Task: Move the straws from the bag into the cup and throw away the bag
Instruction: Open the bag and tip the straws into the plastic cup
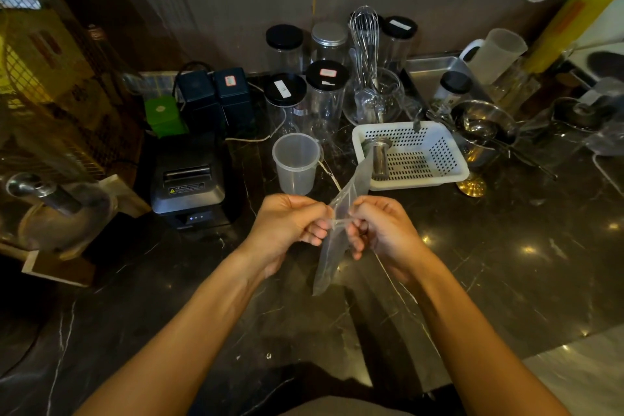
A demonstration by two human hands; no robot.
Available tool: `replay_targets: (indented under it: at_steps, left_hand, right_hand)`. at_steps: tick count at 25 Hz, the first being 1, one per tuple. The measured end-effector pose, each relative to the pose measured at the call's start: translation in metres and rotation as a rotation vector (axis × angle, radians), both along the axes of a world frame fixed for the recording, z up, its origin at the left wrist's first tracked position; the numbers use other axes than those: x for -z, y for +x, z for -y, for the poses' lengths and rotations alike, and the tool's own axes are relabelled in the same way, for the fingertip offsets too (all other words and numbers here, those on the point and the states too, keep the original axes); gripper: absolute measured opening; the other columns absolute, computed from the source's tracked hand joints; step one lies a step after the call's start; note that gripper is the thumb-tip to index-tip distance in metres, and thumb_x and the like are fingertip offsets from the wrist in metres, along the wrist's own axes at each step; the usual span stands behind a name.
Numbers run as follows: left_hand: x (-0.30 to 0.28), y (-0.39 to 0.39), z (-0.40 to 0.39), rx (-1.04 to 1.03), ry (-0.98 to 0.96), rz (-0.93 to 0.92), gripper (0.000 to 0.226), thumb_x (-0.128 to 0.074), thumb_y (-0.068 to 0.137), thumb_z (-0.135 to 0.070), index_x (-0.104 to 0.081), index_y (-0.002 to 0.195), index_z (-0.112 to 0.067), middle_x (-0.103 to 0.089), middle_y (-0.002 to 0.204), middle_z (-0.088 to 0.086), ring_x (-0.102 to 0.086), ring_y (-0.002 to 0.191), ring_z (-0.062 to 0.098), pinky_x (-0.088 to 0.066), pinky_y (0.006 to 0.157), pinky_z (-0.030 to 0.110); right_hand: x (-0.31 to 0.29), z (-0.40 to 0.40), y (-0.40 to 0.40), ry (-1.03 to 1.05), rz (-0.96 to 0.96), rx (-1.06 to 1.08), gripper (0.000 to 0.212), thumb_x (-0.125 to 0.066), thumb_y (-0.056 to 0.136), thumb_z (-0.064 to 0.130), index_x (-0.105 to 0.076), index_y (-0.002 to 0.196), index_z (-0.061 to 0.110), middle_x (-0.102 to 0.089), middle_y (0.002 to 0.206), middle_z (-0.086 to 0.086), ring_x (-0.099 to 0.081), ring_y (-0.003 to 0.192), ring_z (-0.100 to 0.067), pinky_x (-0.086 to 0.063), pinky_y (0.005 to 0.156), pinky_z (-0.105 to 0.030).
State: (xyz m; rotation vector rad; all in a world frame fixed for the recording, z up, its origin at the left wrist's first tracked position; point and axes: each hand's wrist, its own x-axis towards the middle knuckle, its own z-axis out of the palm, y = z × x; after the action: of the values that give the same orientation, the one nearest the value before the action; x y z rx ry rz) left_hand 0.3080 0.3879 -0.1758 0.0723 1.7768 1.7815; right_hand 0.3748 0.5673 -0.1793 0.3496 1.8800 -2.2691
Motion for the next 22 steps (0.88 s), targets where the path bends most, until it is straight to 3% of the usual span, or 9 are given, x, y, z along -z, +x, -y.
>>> replay_targets:
  at_steps: [3,5,7,10,13,17,19,22]
  left_hand:
    - [-0.001,-0.005,0.007,0.094,-0.162,-0.13,0.01,-0.076,0.084,-0.018,-0.079,0.078,-0.01,-0.071,0.065,0.0,-0.066,0.061,0.011,-0.054,0.053,0.018]
    - [-0.008,-0.008,0.004,0.225,-0.225,-0.185,0.019,-0.082,0.075,-0.033,-0.077,0.091,-0.022,-0.076,0.074,-0.004,-0.072,0.069,0.011,-0.057,0.057,0.02]
    - [-0.013,-0.009,-0.009,0.284,-0.248,-0.276,0.027,-0.084,0.075,-0.028,-0.073,0.099,-0.033,-0.079,0.081,-0.003,-0.076,0.074,0.008,-0.06,0.06,0.021]
    - [-0.013,-0.01,-0.027,0.281,-0.337,-0.465,0.012,-0.081,0.085,-0.015,-0.079,0.089,-0.026,-0.08,0.076,0.001,-0.077,0.074,0.013,-0.064,0.068,0.024]
    - [-0.009,-0.003,-0.034,0.267,-0.333,-0.477,0.009,-0.076,0.09,-0.013,-0.081,0.084,-0.018,-0.079,0.07,0.001,-0.077,0.067,0.015,-0.065,0.066,0.025]
    - [-0.007,0.006,-0.039,0.189,-0.318,-0.508,0.01,-0.079,0.089,-0.019,-0.08,0.078,-0.019,-0.077,0.066,0.0,-0.075,0.061,0.015,-0.063,0.06,0.027]
    - [-0.009,0.005,-0.034,0.137,-0.351,-0.488,0.014,-0.079,0.088,-0.022,-0.077,0.073,-0.02,-0.075,0.062,0.0,-0.074,0.058,0.015,-0.064,0.06,0.031]
    - [-0.012,-0.002,-0.02,0.077,-0.422,-0.519,0.014,-0.078,0.083,-0.028,-0.073,0.072,-0.022,-0.074,0.06,-0.003,-0.071,0.056,0.012,-0.065,0.061,0.037]
  right_hand:
    - [-0.001,-0.009,0.006,0.136,0.03,-0.066,0.041,-0.054,0.093,0.001,-0.066,0.058,0.019,-0.069,0.072,-0.014,-0.056,0.054,-0.022,-0.054,0.052,-0.031]
    - [-0.003,-0.011,0.009,0.197,0.027,-0.118,0.033,-0.058,0.089,0.01,-0.07,0.06,0.019,-0.072,0.076,-0.016,-0.059,0.056,-0.021,-0.054,0.054,-0.032]
    - [-0.006,-0.013,0.008,0.24,0.026,-0.161,0.023,-0.061,0.085,0.018,-0.073,0.065,0.015,-0.072,0.074,-0.014,-0.062,0.057,-0.021,-0.054,0.054,-0.031]
    - [-0.01,-0.017,0.007,0.306,0.066,-0.184,0.026,-0.063,0.089,0.026,-0.073,0.066,0.018,-0.073,0.072,-0.008,-0.065,0.058,-0.018,-0.054,0.053,-0.03]
    - [-0.011,-0.022,0.008,0.388,0.041,-0.044,0.038,-0.063,0.103,0.034,-0.071,0.079,0.005,-0.072,0.069,-0.011,-0.066,0.054,-0.019,-0.054,0.05,-0.03]
    - [-0.016,-0.029,0.01,0.395,-0.014,-0.026,0.028,-0.063,0.099,0.01,-0.063,0.082,-0.011,-0.064,0.073,-0.035,-0.061,0.053,-0.026,-0.052,0.049,-0.033]
    - [-0.018,-0.034,0.014,0.439,-0.008,0.014,0.025,-0.065,0.095,0.005,-0.061,0.077,-0.011,-0.065,0.071,-0.033,-0.061,0.054,-0.028,-0.053,0.051,-0.035]
    - [-0.019,-0.042,0.021,0.524,0.021,0.061,0.024,-0.065,0.091,0.006,-0.061,0.071,-0.007,-0.069,0.063,-0.015,-0.066,0.057,-0.029,-0.057,0.058,-0.042]
